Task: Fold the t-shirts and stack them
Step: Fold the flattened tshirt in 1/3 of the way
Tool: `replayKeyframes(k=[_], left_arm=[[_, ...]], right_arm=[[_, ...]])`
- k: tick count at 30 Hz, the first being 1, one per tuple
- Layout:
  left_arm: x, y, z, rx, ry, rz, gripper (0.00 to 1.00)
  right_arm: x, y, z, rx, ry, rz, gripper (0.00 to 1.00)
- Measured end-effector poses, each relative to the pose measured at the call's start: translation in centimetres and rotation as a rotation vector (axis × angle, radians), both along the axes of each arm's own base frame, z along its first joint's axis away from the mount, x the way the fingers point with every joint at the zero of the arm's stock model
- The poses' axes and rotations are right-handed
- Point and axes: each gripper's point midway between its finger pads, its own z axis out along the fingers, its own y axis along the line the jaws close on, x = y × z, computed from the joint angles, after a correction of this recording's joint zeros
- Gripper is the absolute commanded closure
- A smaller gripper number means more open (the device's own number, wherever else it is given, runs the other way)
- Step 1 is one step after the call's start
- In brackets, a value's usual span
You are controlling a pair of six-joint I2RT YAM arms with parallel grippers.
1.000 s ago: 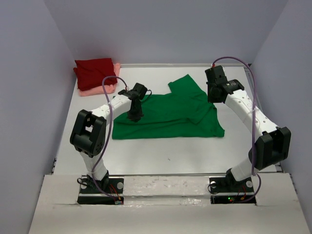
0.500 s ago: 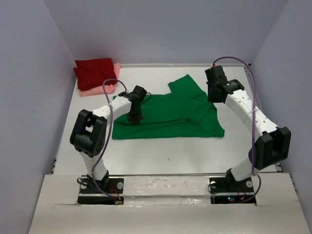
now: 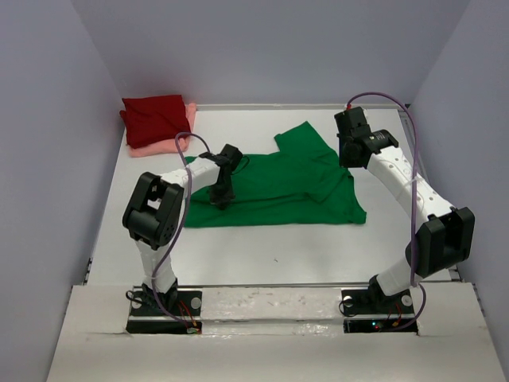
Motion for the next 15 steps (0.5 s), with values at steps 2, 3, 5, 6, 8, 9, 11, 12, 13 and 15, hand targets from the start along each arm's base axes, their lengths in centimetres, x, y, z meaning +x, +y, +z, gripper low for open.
replayKeyframes(k=[2,3,5,6,8,9,11,12,13,15], left_arm=[[0.3,-0.2,-0.6,0.008,0.014,-0.003,1.00],[0.6,-0.3,-0.5,0.009,0.013,-0.007,1.00],[1.1,-0.6,-0.5,0.007,0.007,-0.011,1.00],[1.4,-0.7,-0.5,0.008,0.006,-0.013,1.00],[1.9,-0.9,-0.5,0.009,0.000,-0.017,1.00],[2.2,-1.1,-0.4,0.010,-0.003,-0.019,1.00],[2.7,-1.3,-0.4,0.009,-0.010,-0.021,1.00],[2.9,-1.4,-0.3,0.010,-0.013,-0.021,1.00],[3.1,-1.4,-0.2,0.010,-0.016,-0.023,1.00],[3.3,-1.5,0.0,0.010,-0.024,-0.024,1.00]], right_arm=[[0.0,0.0,0.0,0.000,0.000,0.000,1.00],[0.0,0.0,0.0,0.000,-0.001,0.000,1.00],[0.0,0.0,0.1,0.000,-0.002,0.000,1.00],[-0.1,0.0,0.1,0.001,-0.003,0.000,1.00],[-0.2,-0.1,0.1,0.001,-0.003,0.000,1.00],[-0.2,-0.1,0.1,0.001,-0.004,0.000,1.00],[-0.2,-0.1,0.1,0.001,-0.004,0.000,1.00],[-0.3,-0.1,0.0,0.000,0.000,0.000,1.00],[-0.4,-0.1,-0.1,-0.001,0.002,0.000,1.00],[-0.5,-0.2,-0.4,-0.003,0.010,0.001,1.00]])
